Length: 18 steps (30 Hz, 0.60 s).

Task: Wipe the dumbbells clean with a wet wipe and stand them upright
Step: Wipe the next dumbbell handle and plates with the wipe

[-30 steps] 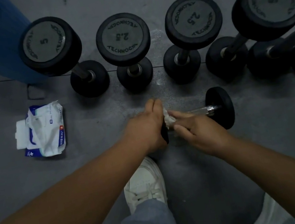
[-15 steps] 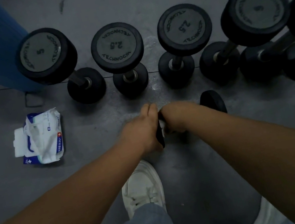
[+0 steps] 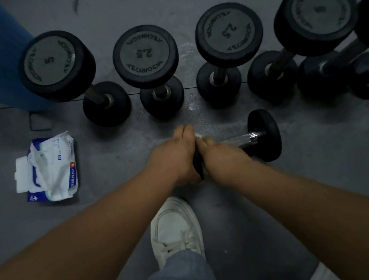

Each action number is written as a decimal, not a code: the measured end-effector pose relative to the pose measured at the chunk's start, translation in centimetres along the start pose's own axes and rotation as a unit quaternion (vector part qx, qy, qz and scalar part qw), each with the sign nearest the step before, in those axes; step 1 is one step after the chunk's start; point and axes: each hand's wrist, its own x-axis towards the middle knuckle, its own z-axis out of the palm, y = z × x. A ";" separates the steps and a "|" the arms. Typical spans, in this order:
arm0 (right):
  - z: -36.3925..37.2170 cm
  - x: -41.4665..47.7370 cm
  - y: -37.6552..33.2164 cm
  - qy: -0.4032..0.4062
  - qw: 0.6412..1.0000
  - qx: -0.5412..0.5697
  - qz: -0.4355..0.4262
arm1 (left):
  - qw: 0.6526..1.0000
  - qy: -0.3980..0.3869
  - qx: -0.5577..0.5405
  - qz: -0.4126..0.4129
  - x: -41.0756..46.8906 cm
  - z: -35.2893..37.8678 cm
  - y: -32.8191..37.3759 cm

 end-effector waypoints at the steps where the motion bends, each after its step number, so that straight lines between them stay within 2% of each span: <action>1: -0.5 0.5 -0.1 -0.028 1.000 0.010 0.000 | 1.000 -0.004 0.002 -0.001 0.1 -0.2 -0.1; 4: -1.0 -0.2 0.2 -0.111 0.993 0.027 -0.016 | 1.000 -0.009 0.002 0.006 -0.1 -0.2 0.0; 7: -0.9 -0.9 1.1 -0.143 0.986 0.066 -0.058 | 1.000 -0.001 -0.005 0.012 -0.1 0.2 -0.3; 9: -1.7 -0.4 1.7 -0.125 0.988 0.049 -0.076 | 1.000 -0.002 -0.007 0.010 -0.1 0.3 -0.3; 12: -3.8 0.7 1.6 -0.033 0.995 -0.029 -0.084 | 1.000 -0.010 -0.004 0.008 -0.2 0.0 -0.1; 16: -4.7 2.2 0.3 -0.064 0.989 -0.127 -0.033 | 1.000 -0.017 -0.002 0.003 -0.1 -0.3 0.0; 18: -3.7 2.3 -0.5 -0.047 0.986 -0.159 -0.018 | 1.000 -0.019 0.000 0.001 -0.1 -0.3 0.0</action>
